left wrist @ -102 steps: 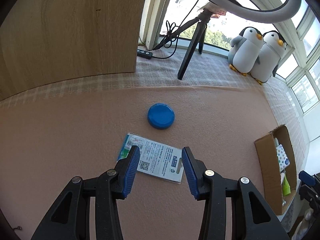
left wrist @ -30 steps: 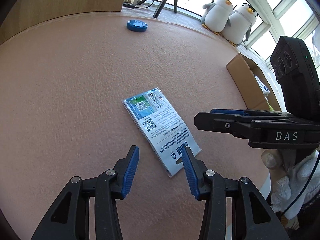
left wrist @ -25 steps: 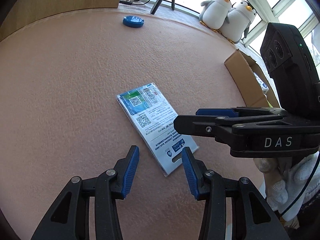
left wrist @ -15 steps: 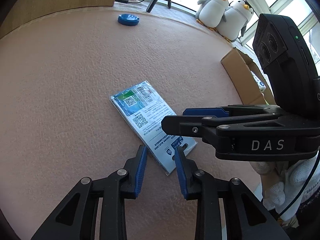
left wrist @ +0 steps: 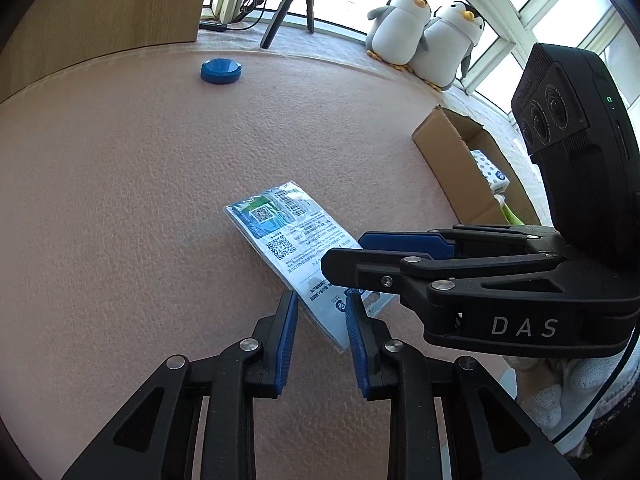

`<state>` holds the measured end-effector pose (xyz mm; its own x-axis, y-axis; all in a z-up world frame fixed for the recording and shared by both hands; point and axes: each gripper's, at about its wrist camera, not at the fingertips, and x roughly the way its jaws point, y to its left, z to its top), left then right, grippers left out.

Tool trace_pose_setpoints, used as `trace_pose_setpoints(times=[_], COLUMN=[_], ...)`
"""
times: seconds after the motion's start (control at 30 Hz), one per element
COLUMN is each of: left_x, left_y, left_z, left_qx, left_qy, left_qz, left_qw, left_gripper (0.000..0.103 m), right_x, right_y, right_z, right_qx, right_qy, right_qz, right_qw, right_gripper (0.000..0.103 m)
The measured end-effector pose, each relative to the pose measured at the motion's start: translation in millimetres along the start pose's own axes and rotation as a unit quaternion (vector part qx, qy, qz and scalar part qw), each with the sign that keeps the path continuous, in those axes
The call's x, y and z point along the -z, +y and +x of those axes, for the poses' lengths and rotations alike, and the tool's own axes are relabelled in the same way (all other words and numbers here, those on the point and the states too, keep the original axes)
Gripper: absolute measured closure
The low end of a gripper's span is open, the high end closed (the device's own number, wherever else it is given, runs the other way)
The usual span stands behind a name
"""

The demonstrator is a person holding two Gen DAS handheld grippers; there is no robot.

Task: Organize objects
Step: 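Close the left tool on the packaged card while the right tool grips its other end, then carry the packaged card with both tools into the box and open them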

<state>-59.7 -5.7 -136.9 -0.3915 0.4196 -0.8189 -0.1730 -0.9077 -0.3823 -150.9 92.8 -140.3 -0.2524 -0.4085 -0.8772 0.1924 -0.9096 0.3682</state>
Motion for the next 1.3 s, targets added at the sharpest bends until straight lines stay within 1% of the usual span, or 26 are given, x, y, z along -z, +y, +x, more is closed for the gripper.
trace_pose_setpoints(times=[0.07,0.1,0.13,0.27,0.43,0.5,0.53,0.67,0.9,1.2,1.3], left_x=[-5.1,-7.7,-9.3,-22.9,-46.5,-57.4,-61.3,-77.7,-102.9,-115.5,-115.3], left_y=[-9.7,-15.1,-21.3,-48.2,-88.7,-106.3,-114.3,-149.7,-200.3,-251.5,-265.0], left_z=[-0.9,-1.8,-3.1,-5.3,2.6,8.9,11.0,21.3,52.5,91.8,101.8], left_qx=[0.003,0.005,0.007,0.017,0.029,0.035,0.038,0.049,0.064,0.087,0.095], left_qy=[-0.004,-0.006,-0.008,-0.018,-0.029,-0.033,-0.035,-0.043,-0.041,-0.025,-0.018], left_qz=[0.008,0.013,0.019,0.042,0.074,0.086,0.093,0.117,0.143,0.167,0.177], left_qw=[1.0000,0.9999,0.9998,0.9988,0.9964,0.9951,0.9943,0.9910,0.9867,0.9818,0.9795], left_gripper=[0.076,0.076,0.076,0.076,0.076,0.076,0.076,0.076,0.076,0.076,0.076], right_x=[0.2,-0.2,-0.2,-0.7,-1.3,-0.2,-0.2,1.9,2.0,12.5,15.6], right_y=[-3.8,-10.3,-10.3,-25.8,-50.7,-69.4,-69.4,-95.3,-142.4,-195.4,-204.7], right_z=[-11.2,-23.8,-23.8,-51.6,-87.9,-108.3,-108.3,-131.5,-159.9,-180.9,-184.2], right_qx=[0.003,0.002,0.002,0.005,0.015,0.023,0.023,0.036,0.052,0.075,0.078], right_qy=[-0.012,-0.025,-0.025,-0.053,-0.088,-0.107,-0.107,-0.127,-0.150,-0.160,-0.161], right_qz=[0.003,0.011,0.011,0.024,0.044,0.057,0.057,0.073,0.098,0.133,0.142], right_qw=[1.000,1.000,1.000,0.998,0.995,0.992,0.992,0.989,0.982,0.975,0.974], right_gripper=[0.070,0.070,0.070,0.070,0.070,0.070,0.070,0.070,0.070,0.070,0.070])
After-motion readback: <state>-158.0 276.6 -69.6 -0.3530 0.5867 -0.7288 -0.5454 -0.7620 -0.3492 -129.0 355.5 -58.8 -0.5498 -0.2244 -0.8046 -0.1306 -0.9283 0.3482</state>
